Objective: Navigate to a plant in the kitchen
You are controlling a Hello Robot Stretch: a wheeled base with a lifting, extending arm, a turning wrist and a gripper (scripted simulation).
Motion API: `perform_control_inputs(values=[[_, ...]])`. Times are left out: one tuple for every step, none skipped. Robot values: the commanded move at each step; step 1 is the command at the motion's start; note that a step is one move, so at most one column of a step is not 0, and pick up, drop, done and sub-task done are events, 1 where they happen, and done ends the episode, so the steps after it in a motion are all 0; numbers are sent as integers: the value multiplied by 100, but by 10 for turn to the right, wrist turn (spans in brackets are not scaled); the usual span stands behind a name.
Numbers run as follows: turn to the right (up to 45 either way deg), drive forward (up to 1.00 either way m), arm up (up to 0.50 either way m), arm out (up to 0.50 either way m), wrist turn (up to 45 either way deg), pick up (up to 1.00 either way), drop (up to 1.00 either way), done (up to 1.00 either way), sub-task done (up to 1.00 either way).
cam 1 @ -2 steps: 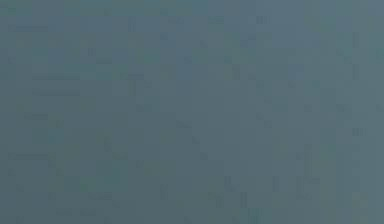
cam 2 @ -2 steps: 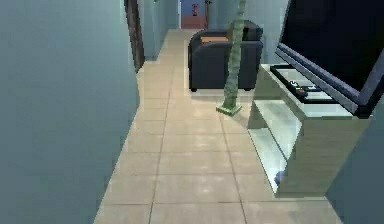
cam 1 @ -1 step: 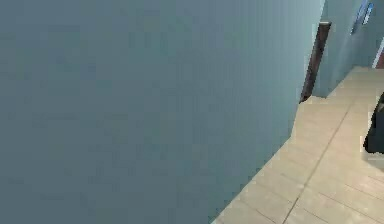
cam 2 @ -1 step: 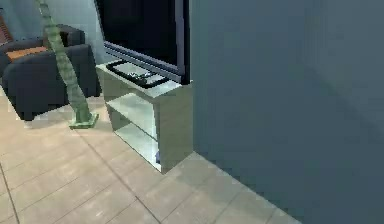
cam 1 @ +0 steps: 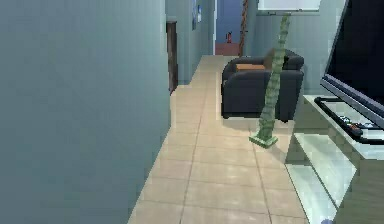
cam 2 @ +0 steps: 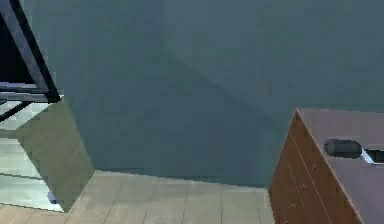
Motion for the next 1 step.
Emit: perform_control_inputs(values=[[0, 100, 0, 0, 0, 0, 0, 0, 0]])
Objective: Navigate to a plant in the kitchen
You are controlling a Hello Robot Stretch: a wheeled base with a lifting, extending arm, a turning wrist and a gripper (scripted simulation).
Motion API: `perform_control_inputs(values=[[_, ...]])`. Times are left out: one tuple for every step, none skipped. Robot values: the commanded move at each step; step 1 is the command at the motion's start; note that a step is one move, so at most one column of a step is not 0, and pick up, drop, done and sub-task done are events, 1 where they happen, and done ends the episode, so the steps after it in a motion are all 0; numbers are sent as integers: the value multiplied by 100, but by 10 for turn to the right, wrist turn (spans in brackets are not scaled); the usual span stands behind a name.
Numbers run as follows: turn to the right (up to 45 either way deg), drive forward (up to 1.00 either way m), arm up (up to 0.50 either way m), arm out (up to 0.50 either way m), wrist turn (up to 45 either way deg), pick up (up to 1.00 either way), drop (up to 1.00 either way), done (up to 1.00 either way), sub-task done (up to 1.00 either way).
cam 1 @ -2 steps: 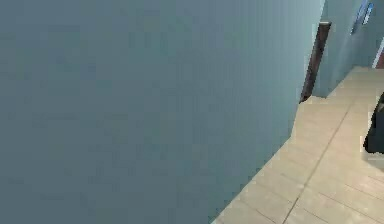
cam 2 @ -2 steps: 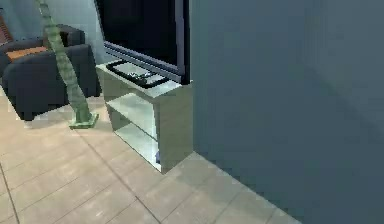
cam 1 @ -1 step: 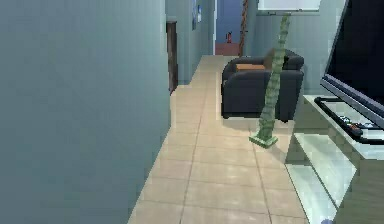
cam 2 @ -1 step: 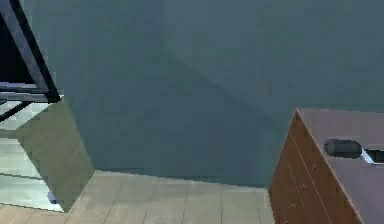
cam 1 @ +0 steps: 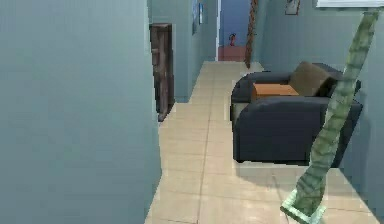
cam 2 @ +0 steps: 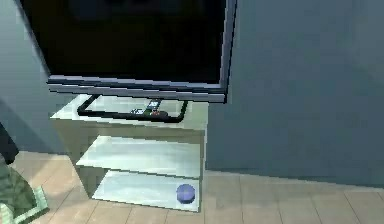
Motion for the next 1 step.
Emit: perform_control_inputs(values=[[0, 100, 0, 0, 0, 0, 0, 0, 0]])
